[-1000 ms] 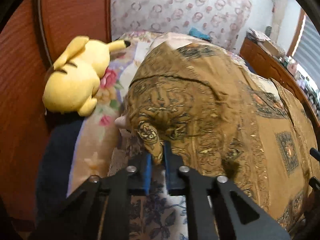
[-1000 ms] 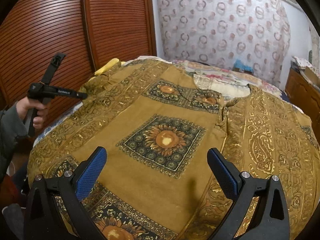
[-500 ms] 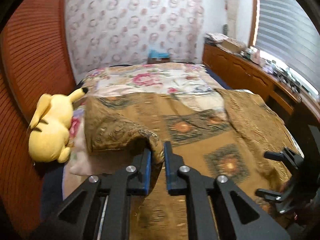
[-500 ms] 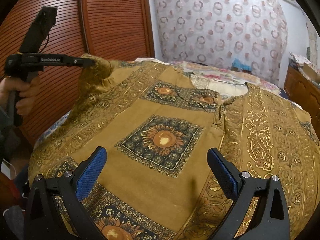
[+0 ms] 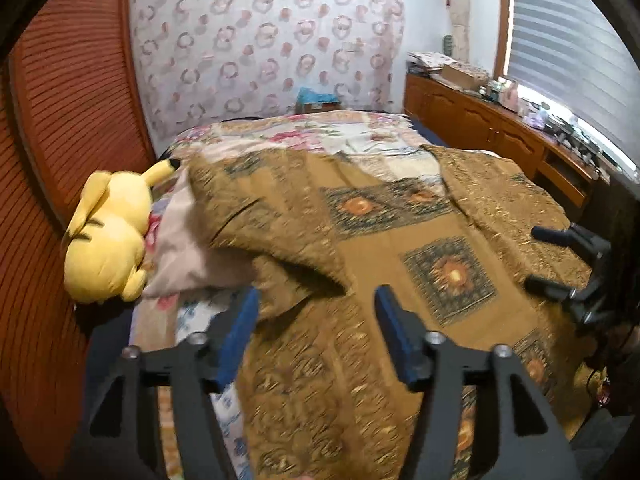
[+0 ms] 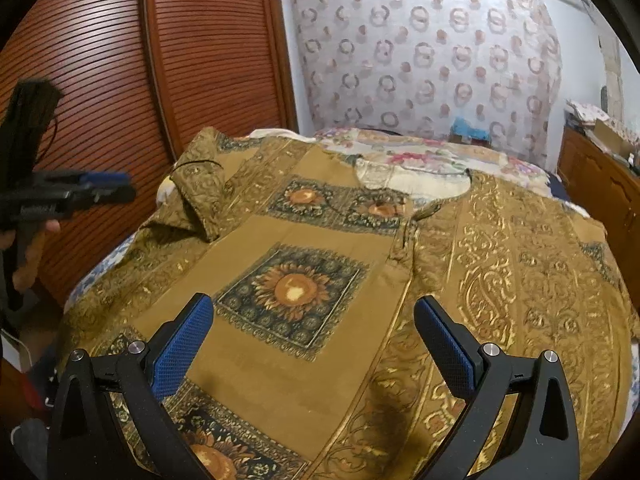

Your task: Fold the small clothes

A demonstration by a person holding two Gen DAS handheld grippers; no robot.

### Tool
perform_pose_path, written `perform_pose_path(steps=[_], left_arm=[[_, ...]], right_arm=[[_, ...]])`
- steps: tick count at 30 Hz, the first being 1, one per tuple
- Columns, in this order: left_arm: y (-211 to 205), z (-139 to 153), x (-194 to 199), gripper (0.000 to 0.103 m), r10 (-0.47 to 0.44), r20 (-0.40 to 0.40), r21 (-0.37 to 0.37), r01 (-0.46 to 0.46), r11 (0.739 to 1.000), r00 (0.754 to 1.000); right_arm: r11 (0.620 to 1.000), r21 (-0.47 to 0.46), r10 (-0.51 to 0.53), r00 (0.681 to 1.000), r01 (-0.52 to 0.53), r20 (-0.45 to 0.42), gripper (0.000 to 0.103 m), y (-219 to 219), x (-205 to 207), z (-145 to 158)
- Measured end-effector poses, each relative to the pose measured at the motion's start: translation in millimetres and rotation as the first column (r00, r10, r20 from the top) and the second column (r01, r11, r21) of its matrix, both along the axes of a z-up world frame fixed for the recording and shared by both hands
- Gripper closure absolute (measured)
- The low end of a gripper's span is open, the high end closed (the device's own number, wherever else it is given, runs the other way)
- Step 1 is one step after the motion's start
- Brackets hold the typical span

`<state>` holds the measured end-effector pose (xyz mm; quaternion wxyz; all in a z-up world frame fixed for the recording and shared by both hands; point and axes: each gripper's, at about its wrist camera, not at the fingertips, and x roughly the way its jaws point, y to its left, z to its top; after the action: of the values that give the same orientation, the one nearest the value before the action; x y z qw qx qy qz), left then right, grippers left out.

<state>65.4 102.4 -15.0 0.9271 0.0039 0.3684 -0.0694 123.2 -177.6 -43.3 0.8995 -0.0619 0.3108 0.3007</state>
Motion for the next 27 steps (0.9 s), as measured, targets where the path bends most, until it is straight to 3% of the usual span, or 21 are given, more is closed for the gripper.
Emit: perform_pose_path(steps=[8,17,27], left_arm=[[40.3,-29.7,-21.7,0.042,0.116,-0.028,-0.056,-0.117,0.991,0.993],[57.1,-18.3,-46.1,0.042,0.201,0.058,-0.071,-0.197,0.978,0.978],[69.9,-26.9,-55.8,0.042,0.225,0.052,-0.087,-0.22,0.972,0.973]], right_arm=[[0.994,-0.032,0.102,0.994,-0.101,0.036,0.001,34.9,15.2,19.3],[0.95,-0.053,0.309,0.951,-0.308,0.024,0.004,148.0,53.2,35.5],[0.9,-0.212,0.389,0.921,-0.38,0.001,0.01,261.2,83.1,4.2]])
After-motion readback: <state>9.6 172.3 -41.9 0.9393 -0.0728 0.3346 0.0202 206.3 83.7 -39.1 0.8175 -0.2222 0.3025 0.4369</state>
